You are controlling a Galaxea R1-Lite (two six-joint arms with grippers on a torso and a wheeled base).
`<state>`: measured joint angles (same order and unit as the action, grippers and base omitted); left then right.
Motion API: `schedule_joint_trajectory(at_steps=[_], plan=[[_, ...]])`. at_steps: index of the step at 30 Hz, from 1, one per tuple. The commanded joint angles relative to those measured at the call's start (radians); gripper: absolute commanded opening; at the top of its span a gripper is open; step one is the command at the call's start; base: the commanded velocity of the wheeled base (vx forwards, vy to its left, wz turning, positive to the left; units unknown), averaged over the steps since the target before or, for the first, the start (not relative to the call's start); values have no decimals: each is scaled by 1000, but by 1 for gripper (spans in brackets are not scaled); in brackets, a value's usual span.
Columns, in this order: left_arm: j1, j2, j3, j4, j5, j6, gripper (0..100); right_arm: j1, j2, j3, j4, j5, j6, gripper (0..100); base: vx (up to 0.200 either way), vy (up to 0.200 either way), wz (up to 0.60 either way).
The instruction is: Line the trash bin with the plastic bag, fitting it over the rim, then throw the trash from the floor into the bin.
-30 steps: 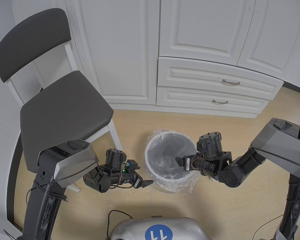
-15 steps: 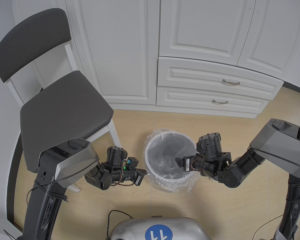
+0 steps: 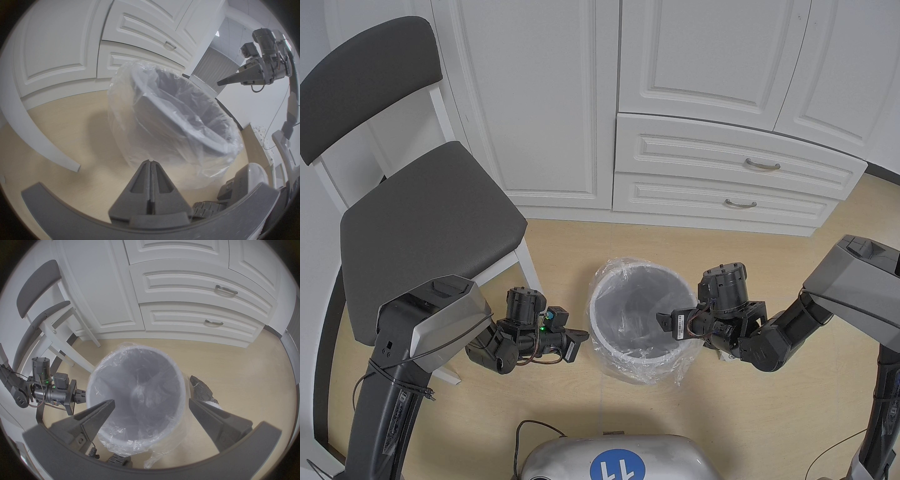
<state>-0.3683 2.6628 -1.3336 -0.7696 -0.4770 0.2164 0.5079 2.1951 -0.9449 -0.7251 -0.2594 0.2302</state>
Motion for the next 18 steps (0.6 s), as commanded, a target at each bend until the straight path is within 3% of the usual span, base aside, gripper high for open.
schedule_joint_trajectory(at_steps=[1,2,3,4,11,18], plan=[[3,2,11,0,-23,1,0,-2,-3,3,1,0,0,100,0,0,0],[8,-7,53,-8,-89,8,0,1,5,3,1,0,-2,100,0,0,0],[6,-9,57,-8,-92,6,0,1,5,3,1,0,-2,100,0,0,0],[5,-12,60,-8,-91,8,100,3,5,3,1,0,-2,100,0,0,0],[-8,-11,54,-8,-91,57,100,3,6,5,3,0,-2,100,0,0,0],[-40,20,-45,24,-91,58,100,4,17,3,4,0,-2,100,0,0,0]])
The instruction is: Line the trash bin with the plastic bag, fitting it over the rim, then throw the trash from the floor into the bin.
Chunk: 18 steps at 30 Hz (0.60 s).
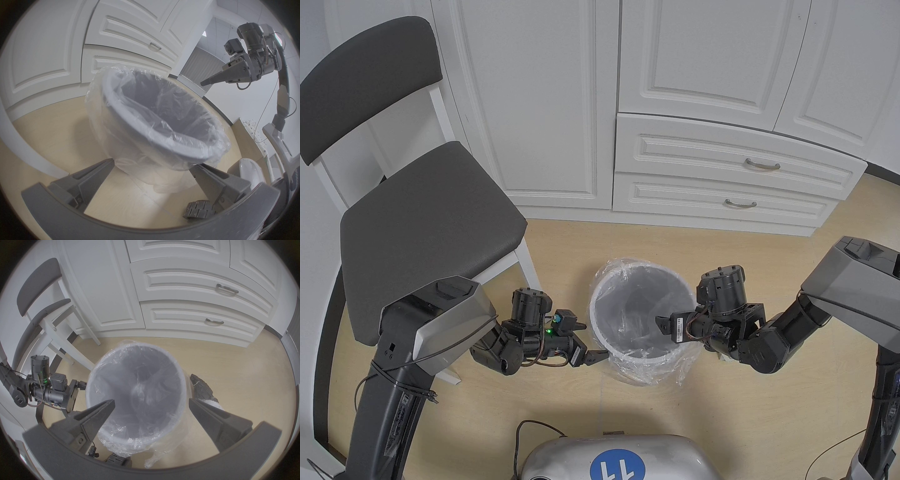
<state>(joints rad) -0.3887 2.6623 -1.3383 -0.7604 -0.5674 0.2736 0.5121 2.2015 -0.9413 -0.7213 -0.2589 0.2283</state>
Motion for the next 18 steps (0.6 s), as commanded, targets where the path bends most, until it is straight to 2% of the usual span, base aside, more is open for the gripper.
schedule_joint_trajectory(at_steps=[1,9,10,18], plan=[[-19,21,-41,15,0,1,100,-1,12,-2,0,0,0,100,0,0,0],[-19,25,-53,15,-11,4,100,-1,26,-4,-3,0,0,100,0,0,0],[-18,25,-51,15,-12,4,0,-1,27,-4,-3,0,0,100,0,0,0],[-9,37,-82,18,-12,-5,0,-1,29,-4,-3,0,0,100,0,0,0]])
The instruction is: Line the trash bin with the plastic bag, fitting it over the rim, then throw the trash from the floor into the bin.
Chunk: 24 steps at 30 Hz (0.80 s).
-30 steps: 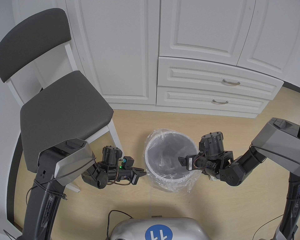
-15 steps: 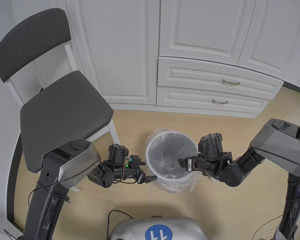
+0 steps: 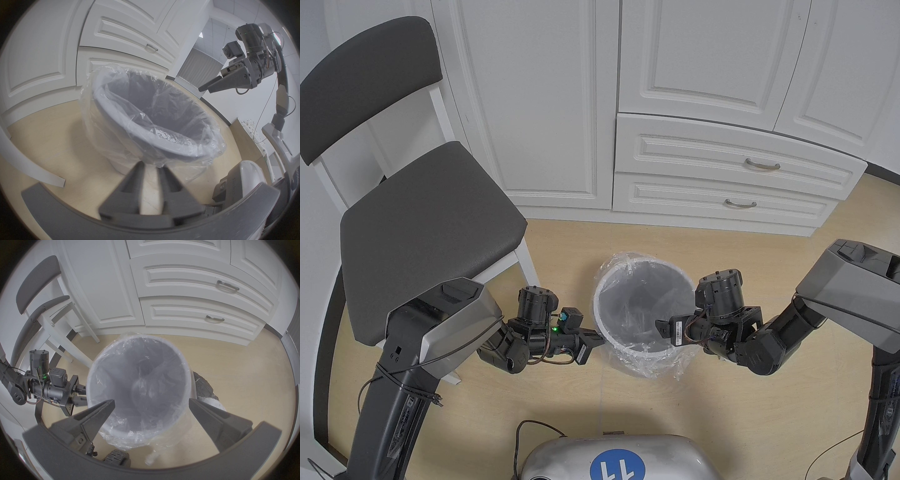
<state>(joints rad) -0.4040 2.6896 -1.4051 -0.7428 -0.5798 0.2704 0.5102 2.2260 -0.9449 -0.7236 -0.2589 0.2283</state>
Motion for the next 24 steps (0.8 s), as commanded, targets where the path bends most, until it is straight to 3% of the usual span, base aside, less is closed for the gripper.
schedule_joint_trajectory(at_steps=[1,13,24], plan=[[13,10,-23,3,0,-2,0,-1,4,0,0,0,0,100,0,0,0],[70,70,-135,3,-3,-76,0,-22,15,-14,1,6,0,100,0,0,0],[70,142,-250,31,0,-163,0,-68,52,-66,3,10,0,100,0,0,0]])
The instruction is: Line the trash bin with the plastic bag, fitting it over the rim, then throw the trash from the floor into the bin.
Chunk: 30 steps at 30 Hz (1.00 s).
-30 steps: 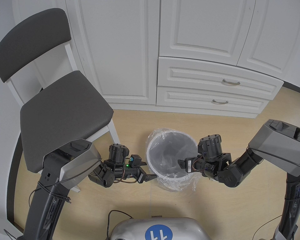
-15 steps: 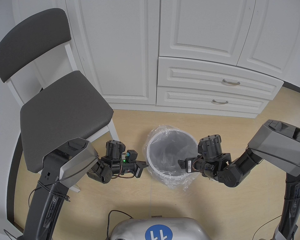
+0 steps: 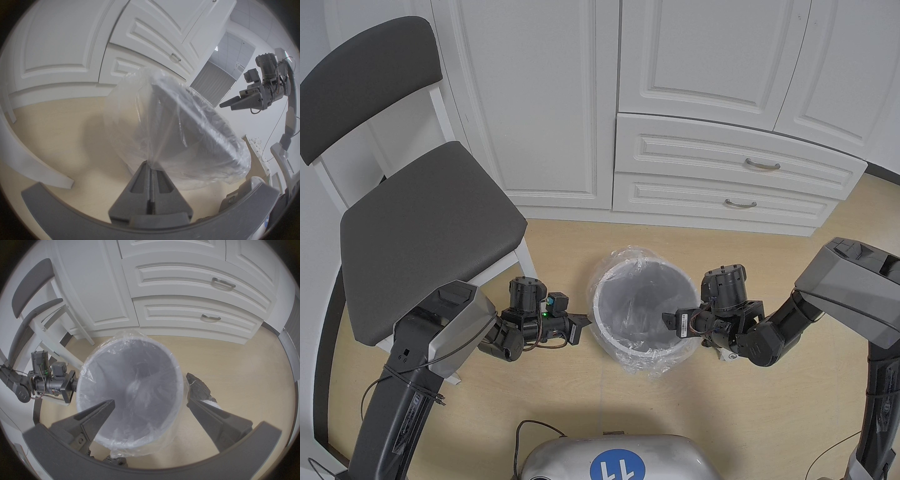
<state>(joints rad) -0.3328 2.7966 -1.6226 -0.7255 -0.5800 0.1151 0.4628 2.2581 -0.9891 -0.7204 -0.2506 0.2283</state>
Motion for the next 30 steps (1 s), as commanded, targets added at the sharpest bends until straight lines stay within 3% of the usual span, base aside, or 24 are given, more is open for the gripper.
schedule_joint_trajectory(at_steps=[1,13,21,22,30], plan=[[-3,35,-31,15,0,-8,0,-24,18,-25,-1,2,0,100,0,0,0],[-11,35,-79,135,-1,-14,0,-39,-8,-60,-14,2,36,100,0,0,0],[-12,35,-92,169,2,-28,0,-49,-18,-114,-88,2,125,100,0,0,0],[-12,34,-94,178,6,-28,100,-52,-18,-114,-97,2,125,100,0,0,0],[-3,24,-65,169,14,20,100,-81,-20,-138,-85,1,123,100,0,0,0]])
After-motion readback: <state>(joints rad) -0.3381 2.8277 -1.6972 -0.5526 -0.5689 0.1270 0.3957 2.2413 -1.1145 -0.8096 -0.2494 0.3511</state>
